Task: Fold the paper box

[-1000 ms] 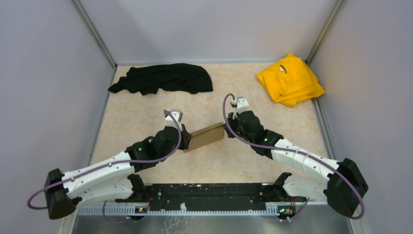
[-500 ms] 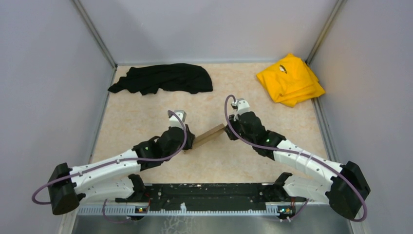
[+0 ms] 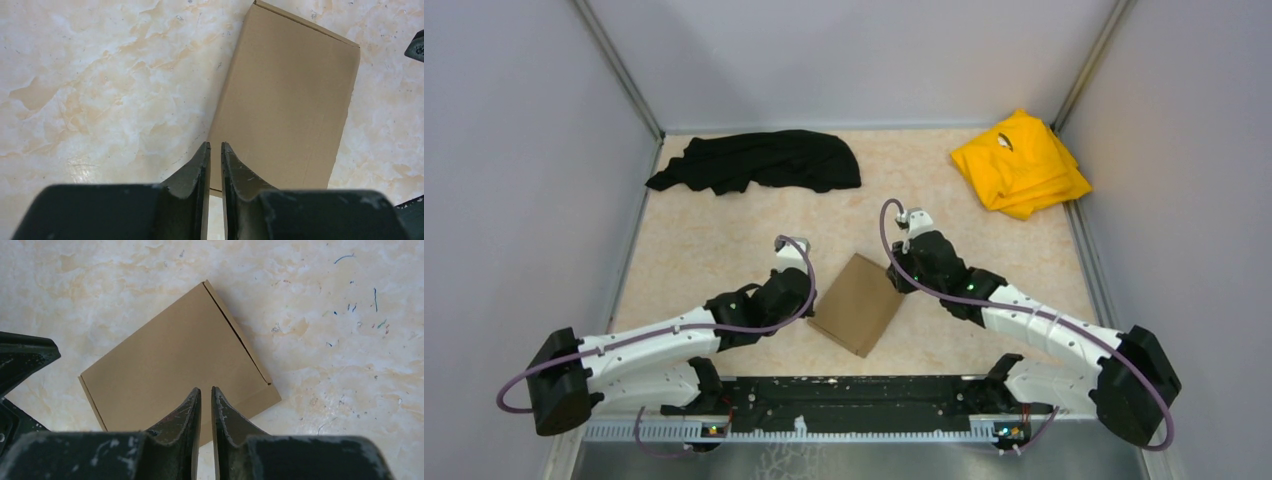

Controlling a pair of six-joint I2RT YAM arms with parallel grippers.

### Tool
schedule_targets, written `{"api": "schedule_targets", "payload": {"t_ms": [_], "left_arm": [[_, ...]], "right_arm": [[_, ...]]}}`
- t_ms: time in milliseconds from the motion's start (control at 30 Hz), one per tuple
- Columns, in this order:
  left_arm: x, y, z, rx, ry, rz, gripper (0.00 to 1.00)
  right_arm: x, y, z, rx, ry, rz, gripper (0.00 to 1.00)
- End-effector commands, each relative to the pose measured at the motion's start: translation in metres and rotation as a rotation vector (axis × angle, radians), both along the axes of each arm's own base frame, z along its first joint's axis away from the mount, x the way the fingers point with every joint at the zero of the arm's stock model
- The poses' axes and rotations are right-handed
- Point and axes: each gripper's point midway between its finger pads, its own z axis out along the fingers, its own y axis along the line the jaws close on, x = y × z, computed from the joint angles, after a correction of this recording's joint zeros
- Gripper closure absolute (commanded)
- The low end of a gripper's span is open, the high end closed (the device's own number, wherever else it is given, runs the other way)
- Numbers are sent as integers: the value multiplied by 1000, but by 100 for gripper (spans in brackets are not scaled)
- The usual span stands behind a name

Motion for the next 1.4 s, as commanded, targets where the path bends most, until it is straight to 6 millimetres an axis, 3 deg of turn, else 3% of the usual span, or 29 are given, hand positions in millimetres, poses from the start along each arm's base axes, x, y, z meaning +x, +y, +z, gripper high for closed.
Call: {"api": "schedule_targets", "payload": {"t_ms": [0,233,300,433,633,733,967,1367], "left_arm": [[5,-2,14,-3,-41,5,81],[16,5,1,66,-57,54,79],[21,7,-1,83,-54,62,78],[34,14,-2,77,-36,75,63],[64,30,-8,-6,46,79,40],[75,26,-15,-26,113,34,41],[86,-10,-30,-80,279,-111,42],[79,-19,-56,-104,421,-195,44]], "right_arm": [[1,2,9,26,-8,-24,86],[-35,-1,-29,58,180,-3,88],[-47,-5,-43,37,235,6,85],[-62,-17,-63,-21,287,10,82],[-72,-17,-69,-44,206,77,67],[-71,-17,-70,-63,143,85,64],[-74,-10,-71,-122,82,122,57],[-83,12,-93,-199,69,99,55]]}}
